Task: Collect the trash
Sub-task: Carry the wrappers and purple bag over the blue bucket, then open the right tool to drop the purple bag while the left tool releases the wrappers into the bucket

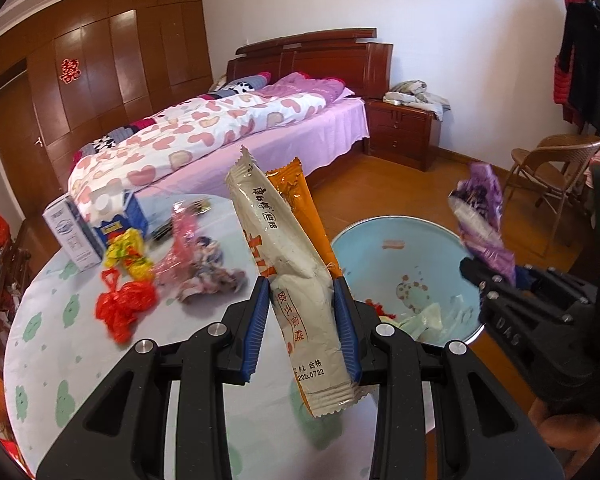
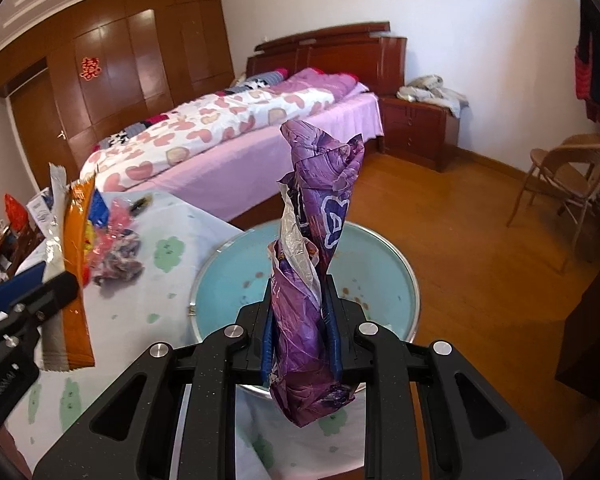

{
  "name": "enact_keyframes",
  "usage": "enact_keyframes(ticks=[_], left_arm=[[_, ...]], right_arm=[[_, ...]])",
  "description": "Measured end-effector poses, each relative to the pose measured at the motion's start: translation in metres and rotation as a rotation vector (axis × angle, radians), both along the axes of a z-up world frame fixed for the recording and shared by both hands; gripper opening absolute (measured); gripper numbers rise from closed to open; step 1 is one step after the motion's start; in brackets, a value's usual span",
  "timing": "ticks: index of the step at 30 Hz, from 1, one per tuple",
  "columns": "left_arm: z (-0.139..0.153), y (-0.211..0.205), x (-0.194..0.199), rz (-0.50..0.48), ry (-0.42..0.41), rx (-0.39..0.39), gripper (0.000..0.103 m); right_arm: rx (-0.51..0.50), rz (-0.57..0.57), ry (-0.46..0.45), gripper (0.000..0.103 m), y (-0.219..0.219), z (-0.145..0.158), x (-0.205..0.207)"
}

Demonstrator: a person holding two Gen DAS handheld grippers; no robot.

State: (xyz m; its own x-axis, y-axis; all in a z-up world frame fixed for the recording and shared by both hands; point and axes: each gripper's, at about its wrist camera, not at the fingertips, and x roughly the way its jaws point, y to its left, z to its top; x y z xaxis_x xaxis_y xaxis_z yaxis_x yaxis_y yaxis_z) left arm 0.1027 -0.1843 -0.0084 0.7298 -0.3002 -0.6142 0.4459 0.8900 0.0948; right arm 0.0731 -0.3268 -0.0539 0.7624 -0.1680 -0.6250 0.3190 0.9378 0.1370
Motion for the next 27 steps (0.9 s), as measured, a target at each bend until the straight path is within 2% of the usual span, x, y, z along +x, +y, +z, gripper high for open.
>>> enact_keyframes(ticks=[10,14,18,27], left_arm=[[-0.019,-0.032,0.014,-0.032,0.051,0.005,0.033],[-0.023,-0.038,0.017,-0.036,0.058,0.01,0.033],[-0.027,-0.042,0.019,-0.036,0.065,0.013,0.033],[-0.027,-0.05,0.022,-0.048,0.056,0.02,0.033]], right_arm=[[0.024,-0.007,0.075,0.023,-0.023,-0.031,0.015],[0.041,-0.004,0.091,0.028,-0.028,-0.041,0.019],[0.045,-0.01,0.067,0.039,-0.031,-0.04,0.016],[0.068,-0.067,0.019,0.039,-0.04,-0.031,0.008]])
